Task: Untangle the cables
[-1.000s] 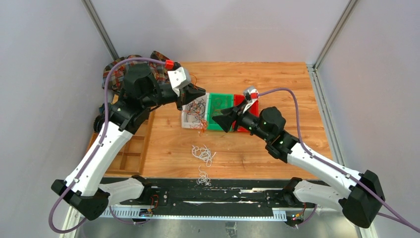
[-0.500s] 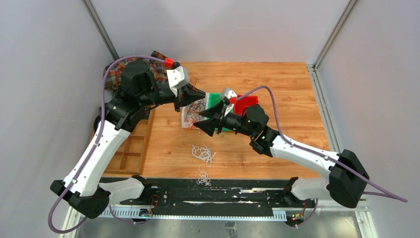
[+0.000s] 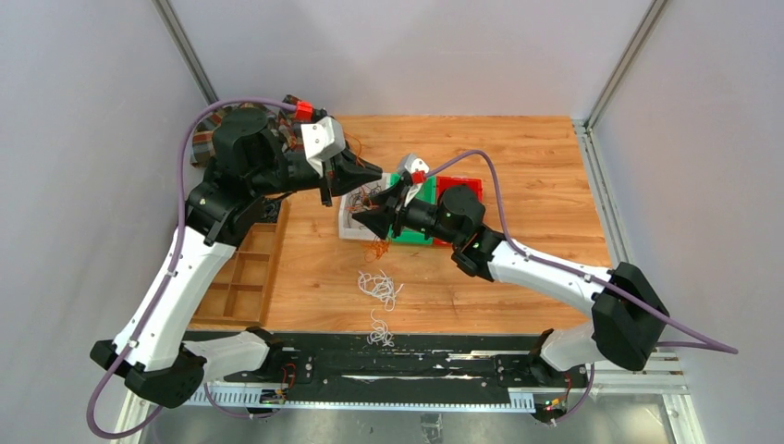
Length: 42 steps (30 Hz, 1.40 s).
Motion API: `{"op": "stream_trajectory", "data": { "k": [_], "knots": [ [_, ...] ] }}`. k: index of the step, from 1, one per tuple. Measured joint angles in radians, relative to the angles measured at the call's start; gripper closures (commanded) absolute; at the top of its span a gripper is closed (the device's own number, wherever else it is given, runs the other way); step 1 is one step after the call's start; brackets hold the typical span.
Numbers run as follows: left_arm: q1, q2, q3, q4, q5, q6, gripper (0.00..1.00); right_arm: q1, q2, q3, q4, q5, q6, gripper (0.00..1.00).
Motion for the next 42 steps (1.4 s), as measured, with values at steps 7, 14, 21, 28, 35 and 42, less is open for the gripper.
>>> {"op": "stream_trajectory", "data": {
  "k": [7, 14, 21, 28, 35, 42],
  "knots": [
    [-0.003, 0.000, 0.042, 0.000, 0.011, -0.035, 0.99, 0.000, 0.037, 0.003, -0.008, 0.006, -0.006, 0.76],
    [-0.003, 0.015, 0.145, 0.018, 0.011, -0.093, 0.99, 0.000, 0.062, -0.027, 0.018, 0.003, 0.024, 0.82],
    [-0.003, 0.051, 0.252, 0.043, -0.001, -0.129, 0.99, 0.000, 0.100, -0.121, 0.069, 0.011, 0.082, 0.82],
    [-0.004, 0.092, 0.384, 0.073, -0.067, -0.122, 0.99, 0.000, 0.144, -0.248, 0.134, 0.040, 0.151, 0.80],
    [-0.004, 0.118, 0.487, 0.118, -0.143, -0.108, 0.99, 0.008, 0.193, -0.308, 0.188, 0.066, 0.214, 0.65],
    [-0.004, 0.094, 0.365, 0.148, -0.166, -0.106, 0.99, 0.013, 0.080, -0.306, 0.101, 0.137, 0.213, 0.49]
  ]
}}
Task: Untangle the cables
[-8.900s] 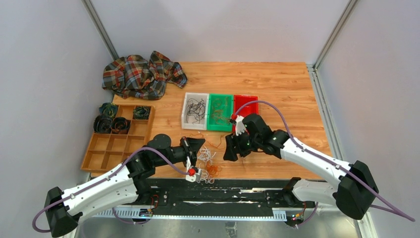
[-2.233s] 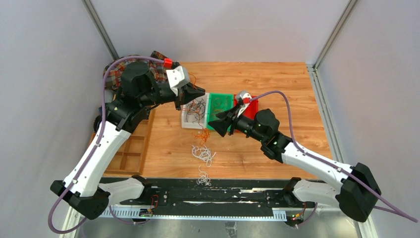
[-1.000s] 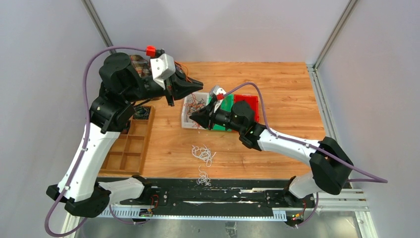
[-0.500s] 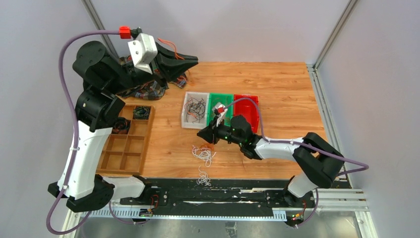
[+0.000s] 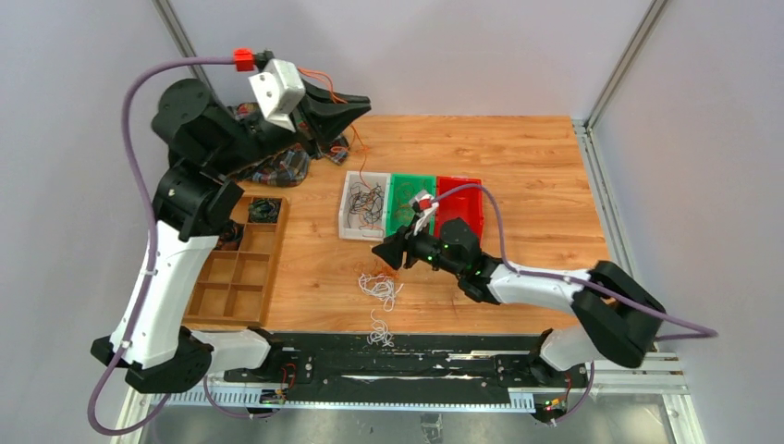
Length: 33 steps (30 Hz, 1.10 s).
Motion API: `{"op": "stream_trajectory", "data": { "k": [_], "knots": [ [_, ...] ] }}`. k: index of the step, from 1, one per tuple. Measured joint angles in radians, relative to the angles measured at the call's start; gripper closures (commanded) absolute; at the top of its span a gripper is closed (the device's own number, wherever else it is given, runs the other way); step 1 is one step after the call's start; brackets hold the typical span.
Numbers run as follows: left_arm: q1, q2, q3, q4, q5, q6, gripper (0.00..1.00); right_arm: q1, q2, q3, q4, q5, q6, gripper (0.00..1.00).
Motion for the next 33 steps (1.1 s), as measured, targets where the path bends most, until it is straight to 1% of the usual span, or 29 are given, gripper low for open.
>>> {"op": "stream_trajectory", "data": {
  "k": [2, 4, 7, 11, 14, 16, 18, 23, 28, 33],
  "knots": [
    [0.000, -0.005, -0.060, 0.008, -0.003, -0.001, 0.99, 0.000, -0.076, 0.005, -0.037, 0.037, -0.010, 0.47],
    [-0.001, -0.005, -0.124, 0.019, -0.006, -0.005, 0.99, 0.000, -0.150, 0.019, -0.085, 0.089, -0.022, 0.46],
    [-0.014, 0.002, -0.214, 0.040, -0.015, -0.006, 1.00, -0.006, -0.237, 0.063, -0.193, 0.206, -0.043, 0.46],
    [-0.034, 0.022, -0.306, 0.095, -0.023, -0.007, 1.00, -0.042, -0.297, 0.097, -0.346, 0.353, -0.058, 0.48],
    [-0.045, 0.059, -0.344, 0.140, -0.028, -0.008, 1.00, -0.084, -0.325, 0.097, -0.465, 0.461, -0.056, 0.49],
    [-0.050, 0.104, -0.351, 0.167, -0.028, -0.004, 0.99, -0.105, -0.349, 0.090, -0.531, 0.530, -0.054, 0.49],
    [-0.053, 0.151, -0.351, 0.183, -0.030, 0.011, 0.99, -0.108, -0.371, 0.084, -0.563, 0.576, -0.053, 0.49],
    [-0.058, 0.282, -0.344, 0.209, -0.047, 0.062, 0.99, -0.114, -0.416, 0.071, -0.599, 0.661, -0.053, 0.50],
    [-0.061, 0.436, -0.285, 0.204, -0.067, 0.132, 1.00, -0.144, -0.429, 0.060, -0.614, 0.699, -0.053, 0.50],
    [-0.069, 0.541, -0.201, 0.206, -0.089, 0.196, 0.99, -0.158, -0.429, 0.045, -0.619, 0.704, -0.050, 0.50]
  ]
}}
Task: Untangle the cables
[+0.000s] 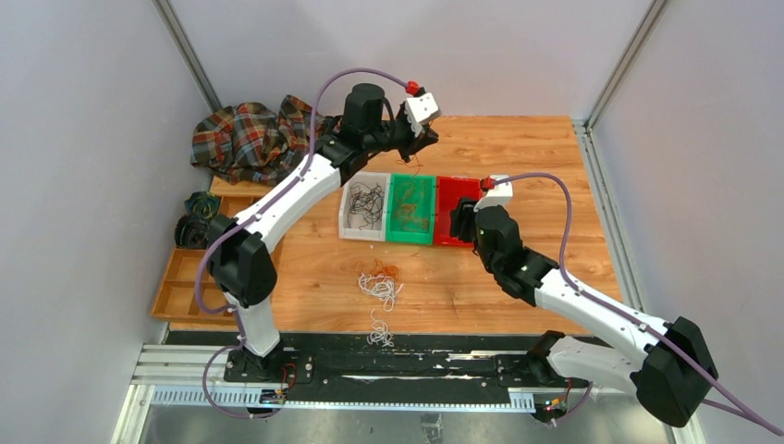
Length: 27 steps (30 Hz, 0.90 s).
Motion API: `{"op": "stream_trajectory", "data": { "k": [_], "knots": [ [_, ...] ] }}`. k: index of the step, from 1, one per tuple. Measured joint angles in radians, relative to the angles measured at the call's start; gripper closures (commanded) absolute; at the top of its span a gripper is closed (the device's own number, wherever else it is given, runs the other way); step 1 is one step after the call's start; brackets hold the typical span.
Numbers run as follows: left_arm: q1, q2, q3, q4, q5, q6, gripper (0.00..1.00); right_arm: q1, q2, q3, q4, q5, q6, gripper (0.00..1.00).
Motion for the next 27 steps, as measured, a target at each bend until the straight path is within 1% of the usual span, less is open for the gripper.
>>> {"op": "stream_trajectory", "data": {
  "k": [6, 12, 15, 17, 21, 24, 25, 26, 27],
  "knots": [
    [-0.016, 0.048, 0.006, 0.002, -0.018, 0.066, 0.99, -0.014, 0.001, -0.009, -0.003, -0.002, 0.010, 0.50],
    [-0.031, 0.056, -0.111, 0.018, -0.024, 0.084, 0.99, -0.032, -0.020, -0.031, -0.007, -0.003, 0.022, 0.51],
    [-0.036, 0.089, -0.123, 0.015, -0.025, 0.076, 0.99, -0.032, -0.037, -0.045, -0.008, -0.004, 0.024, 0.51],
    [-0.037, 0.117, -0.122, 0.013, -0.025, 0.069, 0.97, -0.033, -0.044, -0.052, -0.008, -0.006, 0.026, 0.51],
    [-0.037, 0.170, -0.117, -0.001, -0.025, 0.060, 0.75, -0.048, -0.050, -0.057, -0.015, -0.010, 0.027, 0.51],
    [-0.037, 0.190, -0.117, -0.032, -0.029, 0.054, 0.51, -0.060, -0.055, -0.057, -0.023, -0.014, 0.029, 0.51],
    [-0.037, 0.191, -0.121, -0.040, -0.032, 0.056, 0.40, -0.063, -0.056, -0.057, -0.026, -0.016, 0.030, 0.51],
    [-0.037, 0.190, -0.125, -0.047, -0.033, 0.061, 0.36, -0.068, -0.059, -0.057, -0.030, -0.018, 0.031, 0.50],
    [-0.037, 0.188, -0.131, -0.051, -0.035, 0.065, 0.35, -0.072, -0.061, -0.057, -0.033, -0.020, 0.031, 0.50]
  ]
}}
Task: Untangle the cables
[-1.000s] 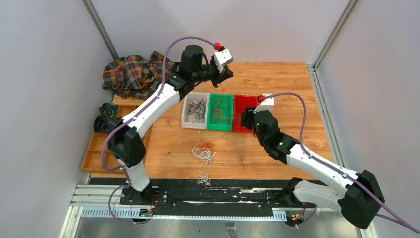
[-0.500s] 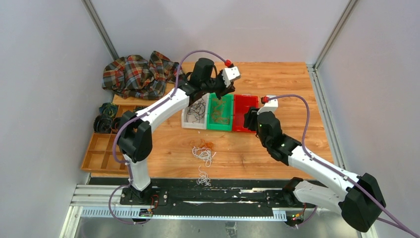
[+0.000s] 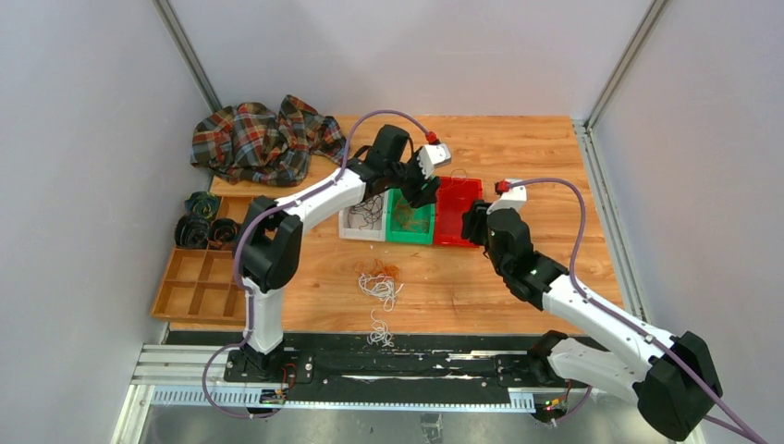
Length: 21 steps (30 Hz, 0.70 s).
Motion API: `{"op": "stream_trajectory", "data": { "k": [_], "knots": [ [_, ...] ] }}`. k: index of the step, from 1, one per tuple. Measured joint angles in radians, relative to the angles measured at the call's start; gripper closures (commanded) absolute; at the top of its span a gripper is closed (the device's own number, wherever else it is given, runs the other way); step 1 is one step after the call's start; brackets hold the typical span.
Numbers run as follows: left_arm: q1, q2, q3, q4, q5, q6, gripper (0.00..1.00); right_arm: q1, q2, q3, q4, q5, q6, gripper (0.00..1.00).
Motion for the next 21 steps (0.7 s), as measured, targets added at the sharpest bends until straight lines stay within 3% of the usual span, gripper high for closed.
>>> {"op": "stream_trajectory", "data": {
  "k": [4, 14, 17, 21],
  "knots": [
    [0.000, -0.006, -0.030, -0.033, -0.019, 0.010, 0.38, -0.014, -0.007, 0.000, -0.016, -0.008, 0.002, 0.50],
    [0.000, -0.024, 0.008, -0.113, -0.053, 0.057, 0.67, -0.079, 0.034, 0.068, -0.085, -0.082, 0.017, 0.45],
    [0.000, -0.011, 0.126, -0.224, -0.034, 0.117, 0.65, -0.140, 0.105, 0.120, -0.101, -0.137, 0.032, 0.43],
    [0.004, 0.005, 0.288, -0.362, -0.011, 0.182, 0.47, -0.214, 0.244, 0.220, -0.113, -0.212, 0.062, 0.41]
  ]
}}
